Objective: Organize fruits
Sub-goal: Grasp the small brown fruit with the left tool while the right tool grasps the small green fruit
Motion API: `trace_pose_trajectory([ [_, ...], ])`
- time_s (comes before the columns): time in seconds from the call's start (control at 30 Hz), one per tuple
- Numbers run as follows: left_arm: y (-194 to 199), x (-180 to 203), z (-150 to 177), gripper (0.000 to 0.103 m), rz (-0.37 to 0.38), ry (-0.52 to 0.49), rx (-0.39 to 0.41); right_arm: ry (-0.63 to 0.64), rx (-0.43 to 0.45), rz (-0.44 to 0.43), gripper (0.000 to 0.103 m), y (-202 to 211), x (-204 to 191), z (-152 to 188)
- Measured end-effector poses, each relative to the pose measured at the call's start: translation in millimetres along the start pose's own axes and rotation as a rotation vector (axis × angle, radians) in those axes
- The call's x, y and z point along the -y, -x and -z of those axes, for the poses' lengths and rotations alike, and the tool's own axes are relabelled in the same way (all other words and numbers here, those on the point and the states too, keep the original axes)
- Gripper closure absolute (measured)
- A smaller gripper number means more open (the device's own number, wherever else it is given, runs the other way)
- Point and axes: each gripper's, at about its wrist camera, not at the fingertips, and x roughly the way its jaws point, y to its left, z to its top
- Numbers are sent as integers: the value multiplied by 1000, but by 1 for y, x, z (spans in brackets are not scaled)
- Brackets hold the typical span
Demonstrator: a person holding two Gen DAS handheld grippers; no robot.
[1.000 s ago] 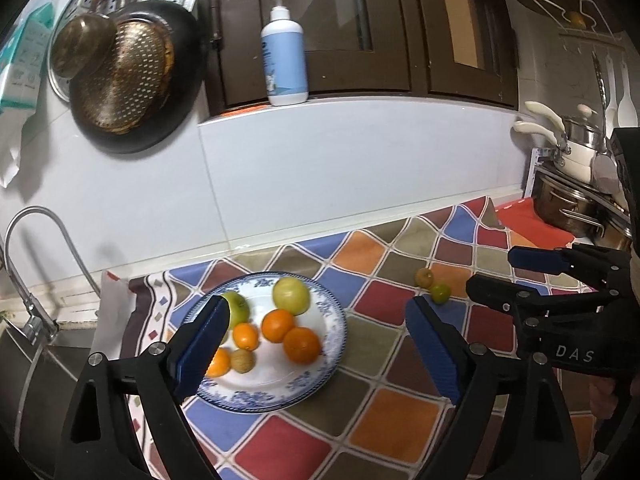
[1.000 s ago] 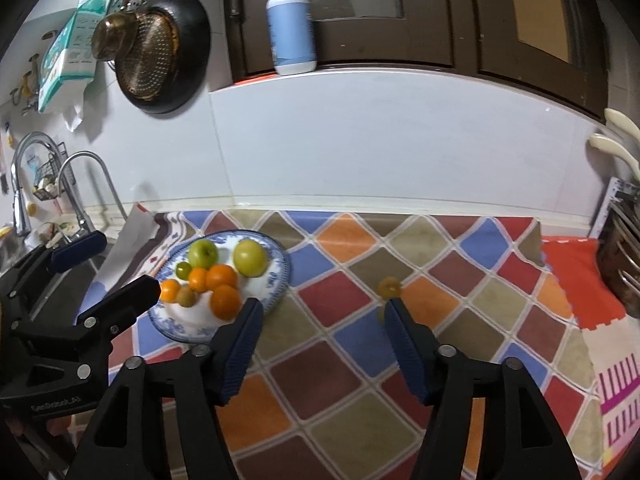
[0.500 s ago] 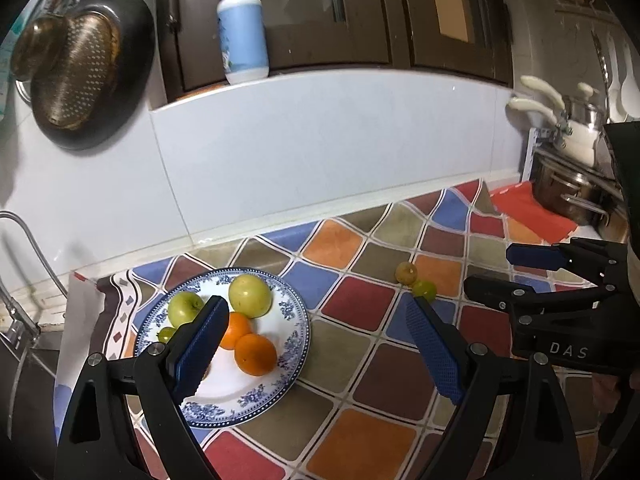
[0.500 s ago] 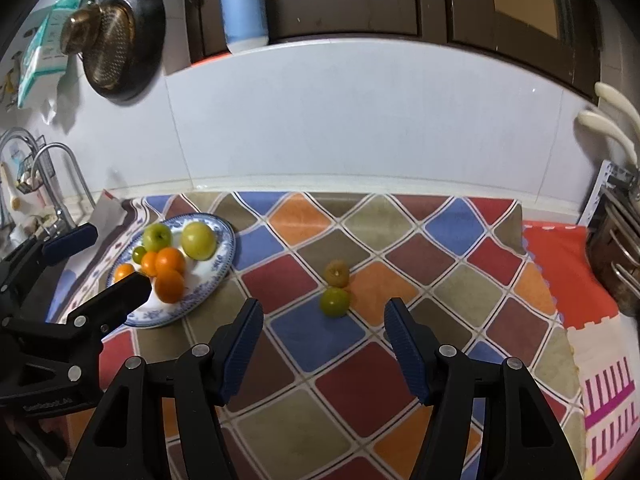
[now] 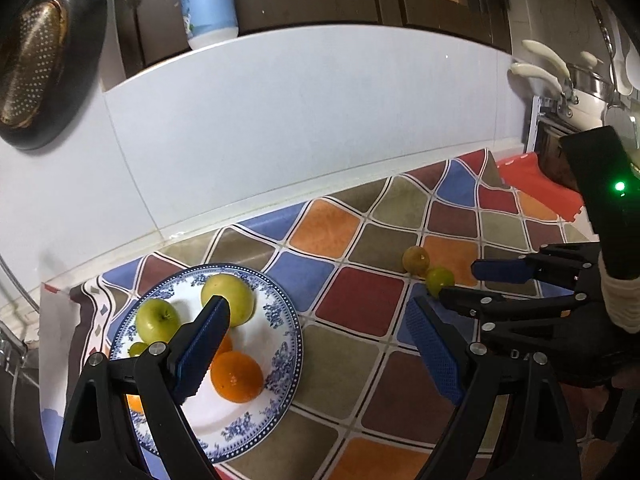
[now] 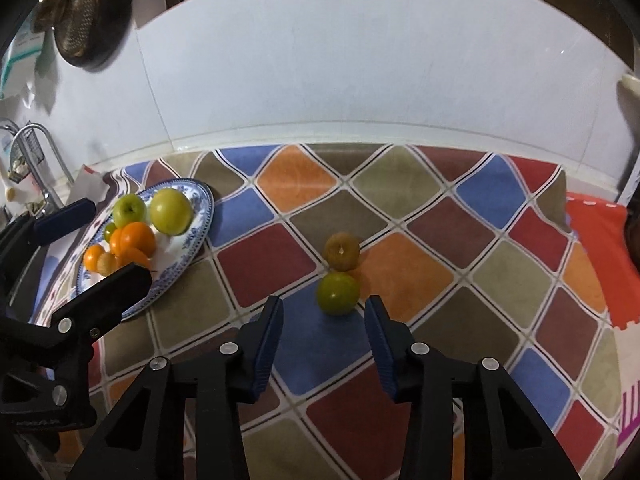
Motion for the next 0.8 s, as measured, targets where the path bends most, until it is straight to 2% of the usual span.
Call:
trace_pose_trajectory([
  [0.1, -8, 0, -1, 13, 8, -1, -11, -8, -18, 0, 66, -11, 2, -2],
  [0.4, -26, 6, -3, 13, 22, -18, -32, -32, -52, 16, 66, -33, 8, -6],
  [0.47, -30, 7, -3, 13, 30, -20, -40, -30, -61, 15, 71, -36, 8, -6],
  [0.53, -32, 8, -3, 13, 38, -22, -46, -31, -67, 12, 72, -39, 9, -5],
  [0.8, -42, 16, -8, 13, 68, -28, -58, -58, -41, 19, 73, -33, 18, -2],
])
